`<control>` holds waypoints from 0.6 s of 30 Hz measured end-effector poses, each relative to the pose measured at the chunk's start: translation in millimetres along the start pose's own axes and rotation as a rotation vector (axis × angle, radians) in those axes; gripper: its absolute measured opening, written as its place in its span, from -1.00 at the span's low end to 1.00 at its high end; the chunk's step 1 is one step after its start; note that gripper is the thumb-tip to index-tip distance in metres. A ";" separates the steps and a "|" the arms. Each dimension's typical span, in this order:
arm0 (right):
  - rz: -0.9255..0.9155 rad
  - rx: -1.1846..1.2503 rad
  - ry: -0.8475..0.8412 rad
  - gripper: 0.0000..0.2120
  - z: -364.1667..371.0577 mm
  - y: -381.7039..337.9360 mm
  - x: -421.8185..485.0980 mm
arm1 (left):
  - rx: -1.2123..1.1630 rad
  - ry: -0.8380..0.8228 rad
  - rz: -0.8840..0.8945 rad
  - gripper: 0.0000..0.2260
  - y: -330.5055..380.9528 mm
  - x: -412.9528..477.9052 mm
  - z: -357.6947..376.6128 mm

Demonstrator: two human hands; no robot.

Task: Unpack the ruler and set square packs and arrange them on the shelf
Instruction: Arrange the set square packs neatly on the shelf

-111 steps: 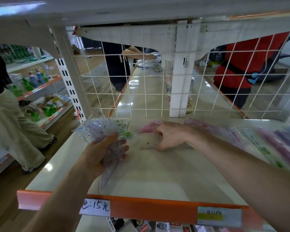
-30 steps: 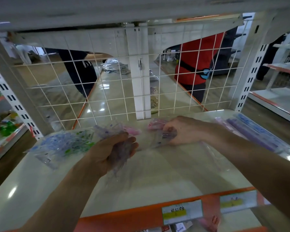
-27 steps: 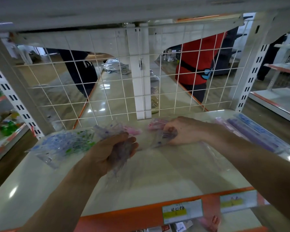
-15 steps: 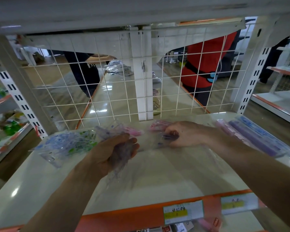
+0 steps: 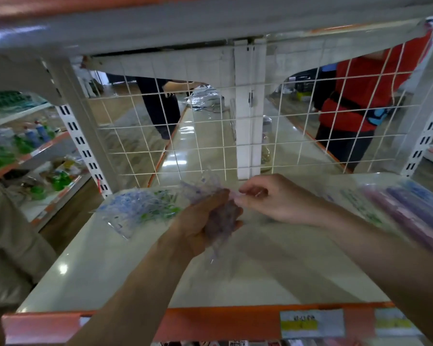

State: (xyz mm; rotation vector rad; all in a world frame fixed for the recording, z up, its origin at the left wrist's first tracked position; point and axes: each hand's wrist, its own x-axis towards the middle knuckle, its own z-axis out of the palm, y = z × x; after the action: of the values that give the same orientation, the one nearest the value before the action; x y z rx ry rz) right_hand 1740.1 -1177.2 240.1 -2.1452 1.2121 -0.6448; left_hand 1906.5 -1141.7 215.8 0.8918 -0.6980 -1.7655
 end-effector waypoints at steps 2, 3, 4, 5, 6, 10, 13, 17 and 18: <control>0.039 0.095 0.007 -0.69 14.0 -10.2 4.9 | -0.008 0.001 0.036 -0.79 1.8 -3.3 3.0; 0.069 0.128 0.004 -0.66 18.5 -12.3 7.3 | -0.006 -0.001 0.061 -0.78 2.7 -5.5 3.4; 0.099 0.153 -0.006 -0.64 22.2 -13.0 9.8 | -0.001 -0.008 0.079 -0.78 3.4 -7.6 2.8; 0.119 0.189 -0.015 -0.67 24.9 -13.5 12.3 | 0.009 -0.022 0.092 -0.80 4.8 -10.3 1.6; 0.131 0.232 -0.028 -0.73 27.3 -14.0 14.5 | 0.020 -0.035 0.102 -0.84 5.5 -13.2 -0.8; 0.152 0.388 -0.038 -0.93 24.6 -14.9 18.6 | 0.051 -0.038 0.067 -0.78 8.2 -21.1 -15.6; 0.187 0.548 -0.058 -0.96 16.1 -16.0 18.0 | 0.042 -0.024 0.060 -0.78 9.1 -27.1 -21.7; 0.211 0.666 -0.051 -0.93 12.2 -17.8 17.2 | 0.041 0.007 0.051 -0.77 10.3 -31.8 -23.5; 0.211 0.668 -0.060 -0.92 12.3 -18.0 16.8 | 0.053 0.012 0.046 -0.76 10.8 -32.7 -23.0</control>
State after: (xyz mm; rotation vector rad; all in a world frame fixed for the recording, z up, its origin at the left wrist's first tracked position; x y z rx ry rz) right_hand 1766.7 -1181.3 245.9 -1.4520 0.9888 -0.7542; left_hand 1938.6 -1115.8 219.5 0.9151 -0.7548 -1.7066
